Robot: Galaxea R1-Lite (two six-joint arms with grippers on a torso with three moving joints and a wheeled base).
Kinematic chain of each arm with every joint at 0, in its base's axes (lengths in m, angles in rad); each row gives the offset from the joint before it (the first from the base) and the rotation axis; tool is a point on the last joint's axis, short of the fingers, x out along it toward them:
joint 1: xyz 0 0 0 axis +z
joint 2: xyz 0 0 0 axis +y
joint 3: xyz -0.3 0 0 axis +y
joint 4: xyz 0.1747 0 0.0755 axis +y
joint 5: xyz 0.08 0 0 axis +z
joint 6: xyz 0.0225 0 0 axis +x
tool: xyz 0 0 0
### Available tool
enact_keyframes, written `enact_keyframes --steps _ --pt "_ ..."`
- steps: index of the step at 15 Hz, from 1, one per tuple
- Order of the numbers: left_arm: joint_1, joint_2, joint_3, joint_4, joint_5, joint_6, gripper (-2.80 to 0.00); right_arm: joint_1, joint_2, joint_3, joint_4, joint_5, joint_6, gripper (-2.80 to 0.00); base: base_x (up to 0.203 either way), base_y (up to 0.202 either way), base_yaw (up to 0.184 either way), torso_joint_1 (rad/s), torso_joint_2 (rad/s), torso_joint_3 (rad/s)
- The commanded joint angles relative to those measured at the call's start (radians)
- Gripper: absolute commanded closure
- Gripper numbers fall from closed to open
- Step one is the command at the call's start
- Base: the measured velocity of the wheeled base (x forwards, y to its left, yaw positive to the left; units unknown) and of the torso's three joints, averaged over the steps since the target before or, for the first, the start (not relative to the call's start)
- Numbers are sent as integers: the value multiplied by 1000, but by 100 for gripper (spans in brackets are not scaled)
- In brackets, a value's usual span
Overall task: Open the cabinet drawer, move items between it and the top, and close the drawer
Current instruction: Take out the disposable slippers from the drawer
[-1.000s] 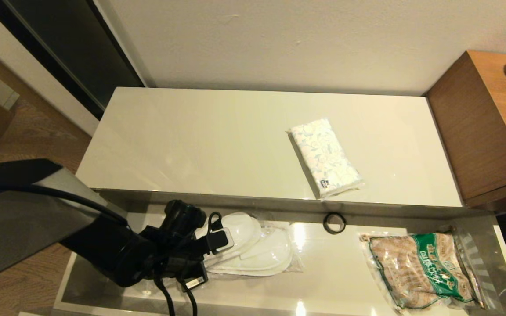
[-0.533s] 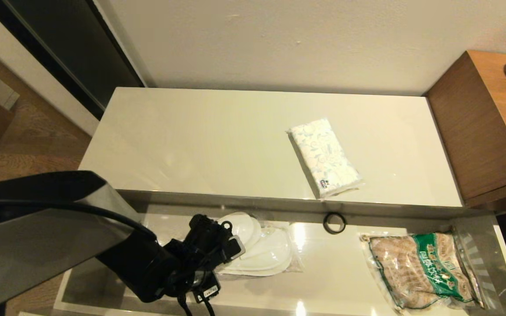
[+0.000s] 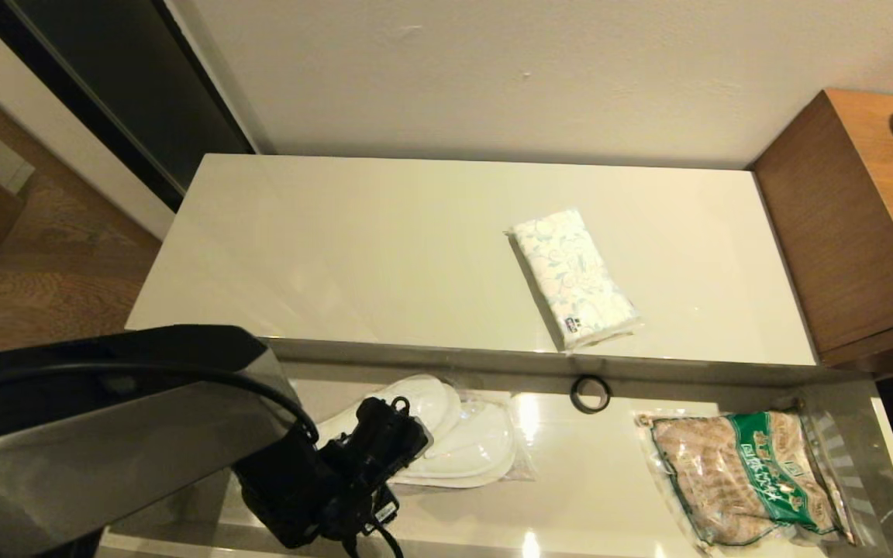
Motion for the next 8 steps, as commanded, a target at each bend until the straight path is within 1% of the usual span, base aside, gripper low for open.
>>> enact_keyframes --steps 1,3,5,6,8 --pt "-5 49 -2 -37 20 0 -280 0 1 2 0 1 -1 0 0 0 0 0 0 0" --pt "-13 81 8 -115 54 3 -280 0 1 2 0 1 -1 0 0 0 0 0 0 0" --pt "-16 103 12 -161 73 10 -280 0 1 2 0 1 -1 0 0 0 0 0 0 0" --pt "-16 114 6 -185 96 14 -280 0 1 2 0 1 -1 0 0 0 0 0 0 0" --pt "-16 123 13 -236 118 43 -280 0 1 2 0 1 -1 0 0 0 0 0 0 0"
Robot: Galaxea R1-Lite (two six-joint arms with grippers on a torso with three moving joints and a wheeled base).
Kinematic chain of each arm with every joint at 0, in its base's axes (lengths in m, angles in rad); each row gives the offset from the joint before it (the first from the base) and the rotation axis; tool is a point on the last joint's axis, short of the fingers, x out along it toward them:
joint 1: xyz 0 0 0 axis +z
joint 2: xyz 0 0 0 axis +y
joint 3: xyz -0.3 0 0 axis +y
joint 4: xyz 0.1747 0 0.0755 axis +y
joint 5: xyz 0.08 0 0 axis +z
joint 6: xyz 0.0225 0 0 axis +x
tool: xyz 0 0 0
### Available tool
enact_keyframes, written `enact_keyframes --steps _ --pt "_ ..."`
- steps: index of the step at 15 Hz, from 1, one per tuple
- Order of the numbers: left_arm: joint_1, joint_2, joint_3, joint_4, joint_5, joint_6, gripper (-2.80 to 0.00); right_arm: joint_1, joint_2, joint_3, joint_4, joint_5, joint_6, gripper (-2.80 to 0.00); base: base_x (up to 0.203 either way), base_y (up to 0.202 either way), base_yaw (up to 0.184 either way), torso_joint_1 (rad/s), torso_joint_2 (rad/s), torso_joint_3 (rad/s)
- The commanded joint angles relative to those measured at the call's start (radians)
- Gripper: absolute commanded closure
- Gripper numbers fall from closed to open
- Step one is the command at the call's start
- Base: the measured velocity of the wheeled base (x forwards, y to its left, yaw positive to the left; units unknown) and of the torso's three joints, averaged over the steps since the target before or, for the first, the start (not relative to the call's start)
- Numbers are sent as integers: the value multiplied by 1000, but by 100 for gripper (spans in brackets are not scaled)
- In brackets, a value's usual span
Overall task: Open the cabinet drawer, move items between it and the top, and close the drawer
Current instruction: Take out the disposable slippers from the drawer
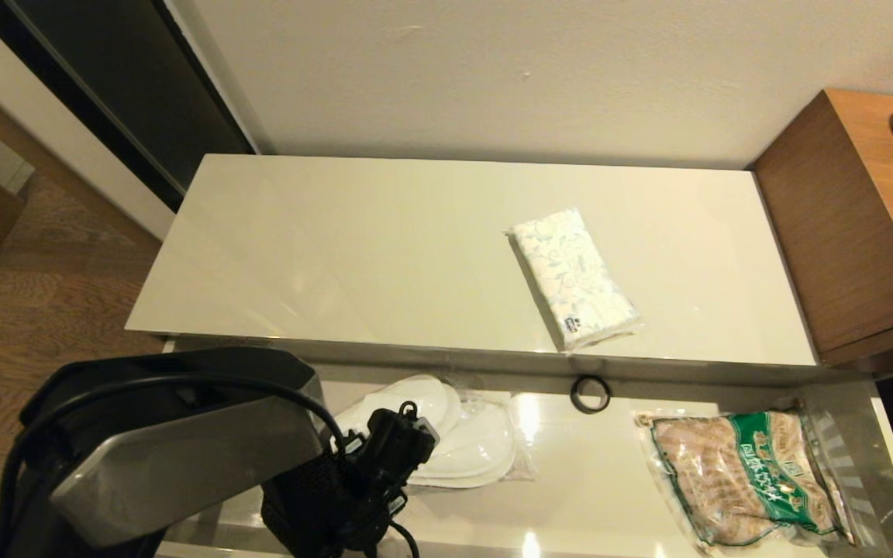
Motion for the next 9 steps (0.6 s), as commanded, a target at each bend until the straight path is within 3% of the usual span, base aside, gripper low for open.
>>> enact_keyframes --steps 1,9 --pt "0 17 7 -28 6 17 -280 0 1 2 1 2 0 0 0 0 0 0 0 0" --pt "8 73 -8 -167 5 113 -280 0 1 2 1 1 0 0 0 0 0 0 0 0"
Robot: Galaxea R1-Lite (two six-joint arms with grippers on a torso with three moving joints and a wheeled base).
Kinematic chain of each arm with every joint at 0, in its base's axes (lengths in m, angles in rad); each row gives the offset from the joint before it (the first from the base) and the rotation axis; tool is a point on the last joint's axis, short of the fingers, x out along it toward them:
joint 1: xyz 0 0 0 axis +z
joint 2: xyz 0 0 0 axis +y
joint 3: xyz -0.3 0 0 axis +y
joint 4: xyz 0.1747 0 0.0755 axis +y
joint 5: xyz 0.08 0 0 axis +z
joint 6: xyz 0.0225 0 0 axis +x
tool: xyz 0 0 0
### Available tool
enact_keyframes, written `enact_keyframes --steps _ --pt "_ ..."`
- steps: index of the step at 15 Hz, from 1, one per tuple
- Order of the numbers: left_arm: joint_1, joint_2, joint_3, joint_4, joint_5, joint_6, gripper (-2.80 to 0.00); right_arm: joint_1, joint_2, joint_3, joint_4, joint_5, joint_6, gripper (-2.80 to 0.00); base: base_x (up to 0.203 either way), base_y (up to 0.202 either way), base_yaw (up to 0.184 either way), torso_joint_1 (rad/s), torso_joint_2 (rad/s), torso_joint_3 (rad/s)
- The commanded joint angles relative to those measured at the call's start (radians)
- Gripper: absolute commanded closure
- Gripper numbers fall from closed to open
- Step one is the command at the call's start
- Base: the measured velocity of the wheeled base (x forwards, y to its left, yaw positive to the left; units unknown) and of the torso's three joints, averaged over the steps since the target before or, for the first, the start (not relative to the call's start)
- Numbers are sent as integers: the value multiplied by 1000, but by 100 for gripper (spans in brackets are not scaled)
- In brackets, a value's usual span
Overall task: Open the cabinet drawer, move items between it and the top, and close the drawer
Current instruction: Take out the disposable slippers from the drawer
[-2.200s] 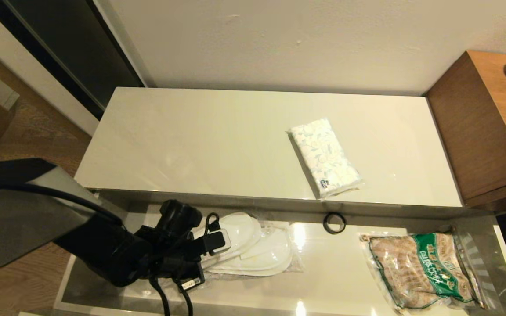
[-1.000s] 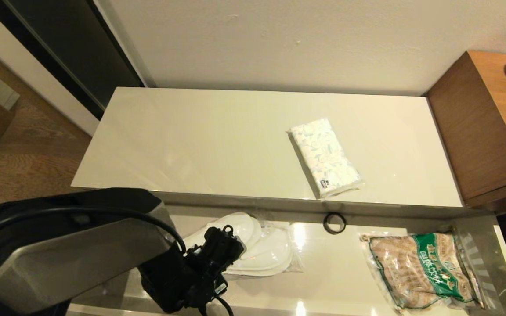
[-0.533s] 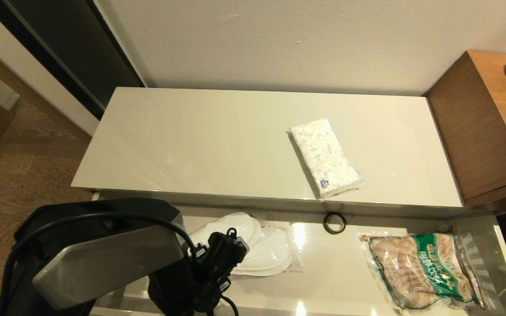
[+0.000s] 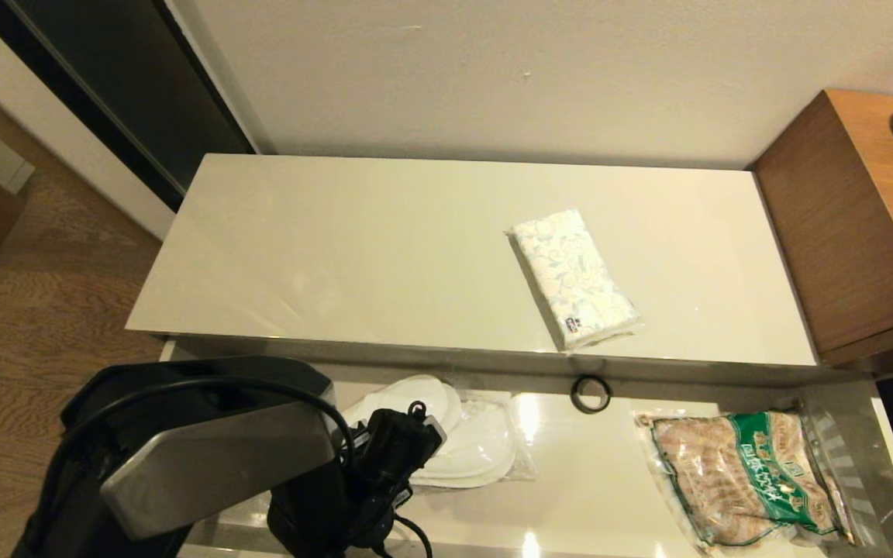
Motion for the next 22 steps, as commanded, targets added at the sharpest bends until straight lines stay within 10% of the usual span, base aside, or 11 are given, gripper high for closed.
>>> enact_keyframes --steps 1,11,12,22 --pt "1 24 -5 -6 3 3 -280 0 1 2 0 0 0 0 0 0 0 0 0 0" --pt "25 48 -24 -16 3 25 -280 0 1 2 0 0 0 0 0 0 0 0 0 0" --pt "29 54 -26 -26 3 28 0 0 1 2 0 0 0 0 0 0 0 0 0 0" --pt "34 -53 -10 -80 -2 23 0 0 1 2 0 0 0 0 0 0 0 0 0 0"
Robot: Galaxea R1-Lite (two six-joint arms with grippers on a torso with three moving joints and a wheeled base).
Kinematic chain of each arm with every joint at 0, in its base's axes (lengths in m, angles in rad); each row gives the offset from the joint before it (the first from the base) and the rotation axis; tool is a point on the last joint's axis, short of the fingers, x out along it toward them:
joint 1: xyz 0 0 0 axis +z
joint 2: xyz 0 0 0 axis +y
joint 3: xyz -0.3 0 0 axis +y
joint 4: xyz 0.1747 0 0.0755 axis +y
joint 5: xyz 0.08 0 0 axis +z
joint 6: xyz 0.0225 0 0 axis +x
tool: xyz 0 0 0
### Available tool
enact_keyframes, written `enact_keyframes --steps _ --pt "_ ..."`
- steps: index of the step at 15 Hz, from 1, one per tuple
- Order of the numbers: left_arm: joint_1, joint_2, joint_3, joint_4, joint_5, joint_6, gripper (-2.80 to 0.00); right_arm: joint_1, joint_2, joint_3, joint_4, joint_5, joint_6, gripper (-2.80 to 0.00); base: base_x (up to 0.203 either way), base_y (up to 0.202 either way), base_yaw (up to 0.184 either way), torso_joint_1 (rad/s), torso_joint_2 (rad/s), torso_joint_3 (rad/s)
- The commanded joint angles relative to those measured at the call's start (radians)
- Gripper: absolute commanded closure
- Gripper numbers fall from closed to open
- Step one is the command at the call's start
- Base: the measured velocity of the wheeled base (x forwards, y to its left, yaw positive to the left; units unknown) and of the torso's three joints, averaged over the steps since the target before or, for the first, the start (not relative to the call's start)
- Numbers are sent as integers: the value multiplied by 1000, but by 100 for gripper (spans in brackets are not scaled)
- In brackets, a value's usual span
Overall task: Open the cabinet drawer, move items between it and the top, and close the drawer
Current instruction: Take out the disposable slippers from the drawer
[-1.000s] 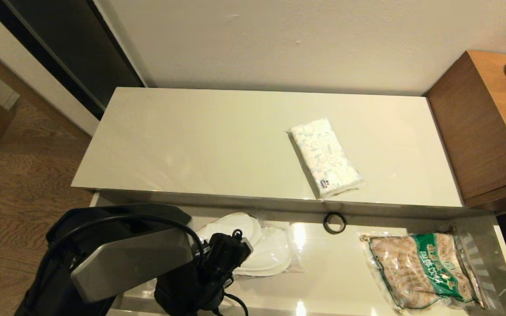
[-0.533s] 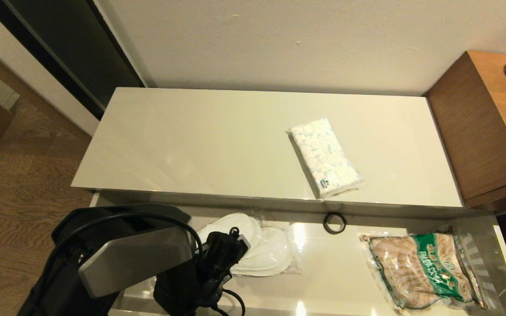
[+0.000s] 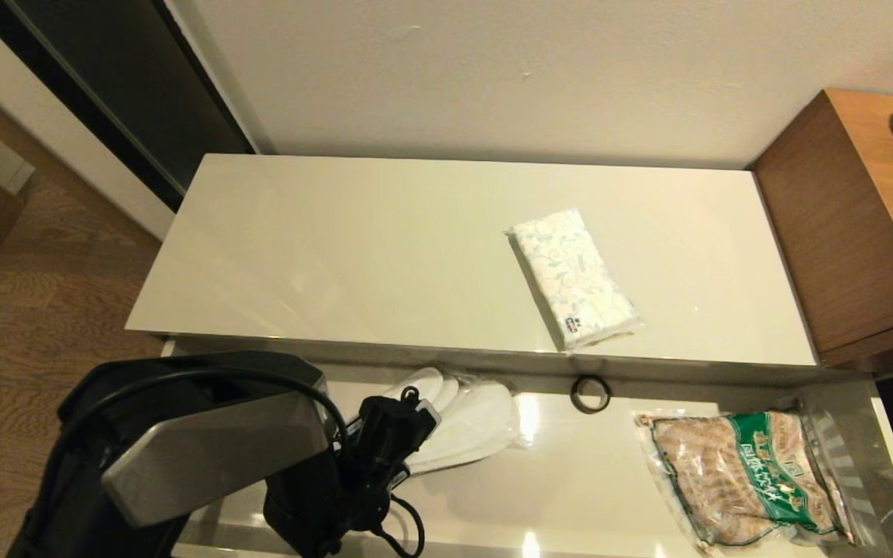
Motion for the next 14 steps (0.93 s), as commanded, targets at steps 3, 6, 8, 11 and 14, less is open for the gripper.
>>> enact_keyframes --steps 3,6,8,11,14 --pt "-13 -148 75 -2 -3 3 0 0 1 2 0 0 0 0 0 0 0 0 0 0" --pt "-40 -248 161 -2 -4 1 0 0 1 2 0 0 0 0 0 0 0 0 0 0" --pt "-71 -316 206 -2 -5 -1 0 0 1 2 0 0 0 0 0 0 0 0 0 0" --pt "-117 -385 241 2 -2 -1 0 0 1 2 0 0 0 0 0 0 0 0 0 0" --pt "-155 -481 254 70 -4 -1 0 0 1 2 0 0 0 0 0 0 0 0 0 0"
